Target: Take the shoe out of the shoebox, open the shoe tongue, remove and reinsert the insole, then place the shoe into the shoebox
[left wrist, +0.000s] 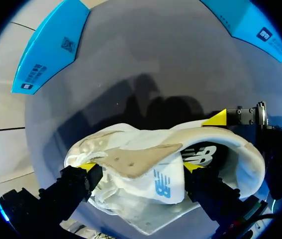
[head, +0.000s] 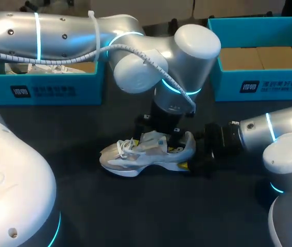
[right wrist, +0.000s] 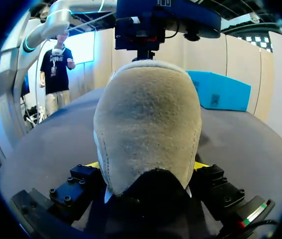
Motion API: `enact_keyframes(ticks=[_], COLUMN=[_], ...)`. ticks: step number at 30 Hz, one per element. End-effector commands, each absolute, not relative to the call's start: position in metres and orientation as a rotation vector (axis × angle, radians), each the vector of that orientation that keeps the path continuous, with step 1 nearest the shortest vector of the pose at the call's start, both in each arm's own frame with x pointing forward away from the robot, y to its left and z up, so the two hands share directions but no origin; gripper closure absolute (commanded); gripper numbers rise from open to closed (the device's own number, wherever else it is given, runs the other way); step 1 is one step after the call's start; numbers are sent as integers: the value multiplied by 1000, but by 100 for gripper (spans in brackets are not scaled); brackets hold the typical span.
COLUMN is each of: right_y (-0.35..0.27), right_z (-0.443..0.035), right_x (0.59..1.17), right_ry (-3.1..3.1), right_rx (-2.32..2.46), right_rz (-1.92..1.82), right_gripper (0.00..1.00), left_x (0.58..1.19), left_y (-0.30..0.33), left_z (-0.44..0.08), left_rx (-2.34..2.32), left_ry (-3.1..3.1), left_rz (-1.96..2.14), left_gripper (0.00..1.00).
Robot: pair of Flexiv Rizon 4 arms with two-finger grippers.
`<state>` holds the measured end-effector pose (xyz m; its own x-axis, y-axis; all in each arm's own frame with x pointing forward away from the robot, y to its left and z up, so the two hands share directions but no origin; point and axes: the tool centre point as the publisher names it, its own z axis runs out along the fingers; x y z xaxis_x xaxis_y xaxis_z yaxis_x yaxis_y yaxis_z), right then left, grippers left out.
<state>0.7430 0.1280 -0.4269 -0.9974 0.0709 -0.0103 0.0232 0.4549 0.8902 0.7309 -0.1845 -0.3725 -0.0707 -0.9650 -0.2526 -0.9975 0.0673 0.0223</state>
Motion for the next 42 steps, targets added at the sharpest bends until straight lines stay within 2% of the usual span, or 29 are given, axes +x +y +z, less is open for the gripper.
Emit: enact_keyframes(ticks=[1,20,21,23,24,26,28,30,32,33,34,42], right_y=[132,132,132,132,132,132,132,132,132,132,132,132], right_z=[-433,-433,-433,-433,-433,-433,-433,-433,-433,-433,-433,-433], right_x=[742,742,742,742,742,742,742,742,742,742,742,742], right_ry=[2640,2640,2640,2640,2640,2640,2640,2640,2640,2640,2640,2640], right_rx=[88,88,88,88,88,88,88,88,88,88,88,88], right_rz=[1610,1610,1610,1610,1610,1610,1610,1610,1610,1610,1610,1610], right_gripper=[100,100,100,100,100,100,100,100,100,100,100,100], left_x=[726,719,719,717,717,716,715,714,713,712,712,711], left_y=[-170,-147,-147,-148,-147,-148,-149,-149,-149,-148,-147,-132], left_z=[-364,-331,-331,-328,-326,-325,-323,-322,-321,-321,-320,-314], left_rx=[-2017,-2025,-2029,-2045,-2053,-2070,-2083,-2092,-2102,-2104,-2106,-2143], left_ry=[2139,2002,2005,2050,2075,2081,2092,2094,2099,2103,2107,2133], left_rz=[236,169,177,234,256,276,304,314,335,338,339,346], left_gripper=[0,0,6,33,37,51,59,81,87,97,100,100])
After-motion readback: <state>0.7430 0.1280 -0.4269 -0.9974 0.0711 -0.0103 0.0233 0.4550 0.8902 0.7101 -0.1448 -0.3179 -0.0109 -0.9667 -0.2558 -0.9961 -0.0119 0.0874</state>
